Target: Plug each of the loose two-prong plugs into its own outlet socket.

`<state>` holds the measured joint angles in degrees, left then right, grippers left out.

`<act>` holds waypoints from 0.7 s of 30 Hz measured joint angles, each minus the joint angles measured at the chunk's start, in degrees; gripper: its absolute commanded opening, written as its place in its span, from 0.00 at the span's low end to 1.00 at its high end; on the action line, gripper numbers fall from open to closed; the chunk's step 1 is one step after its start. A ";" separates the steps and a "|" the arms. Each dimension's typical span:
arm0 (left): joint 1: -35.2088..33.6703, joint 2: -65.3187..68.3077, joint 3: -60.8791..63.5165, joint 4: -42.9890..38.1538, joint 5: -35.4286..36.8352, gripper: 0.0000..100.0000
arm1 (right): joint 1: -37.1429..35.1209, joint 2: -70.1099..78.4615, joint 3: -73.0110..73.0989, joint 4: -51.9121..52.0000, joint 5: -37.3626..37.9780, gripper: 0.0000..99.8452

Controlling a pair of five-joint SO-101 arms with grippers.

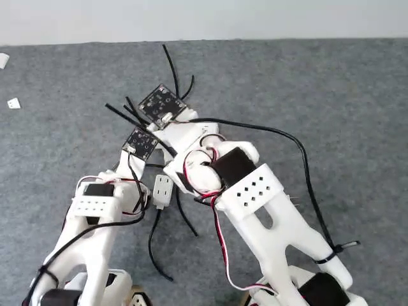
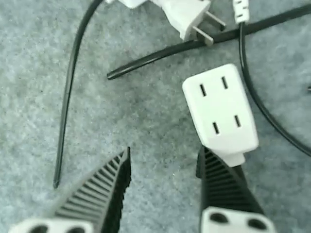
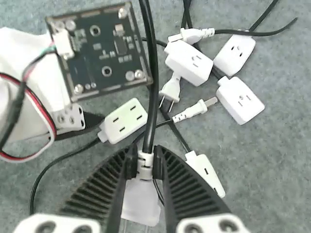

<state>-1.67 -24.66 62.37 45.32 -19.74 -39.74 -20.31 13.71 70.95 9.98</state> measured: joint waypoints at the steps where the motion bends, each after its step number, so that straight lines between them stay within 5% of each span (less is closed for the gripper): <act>1: 0.00 0.70 -0.44 0.00 0.00 0.21 | 0.53 0.00 0.00 0.00 0.00 0.01; 11: 0.00 2.46 -1.76 0.00 -0.09 0.21 | 6.15 -5.98 -3.78 2.29 -0.79 0.01; 21: 0.00 2.55 -1.76 0.00 -0.09 0.21 | -3.43 -8.18 4.48 -2.11 -0.97 0.01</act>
<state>-1.67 -22.11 60.62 45.32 -19.82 -43.16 -28.48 18.20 68.84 9.01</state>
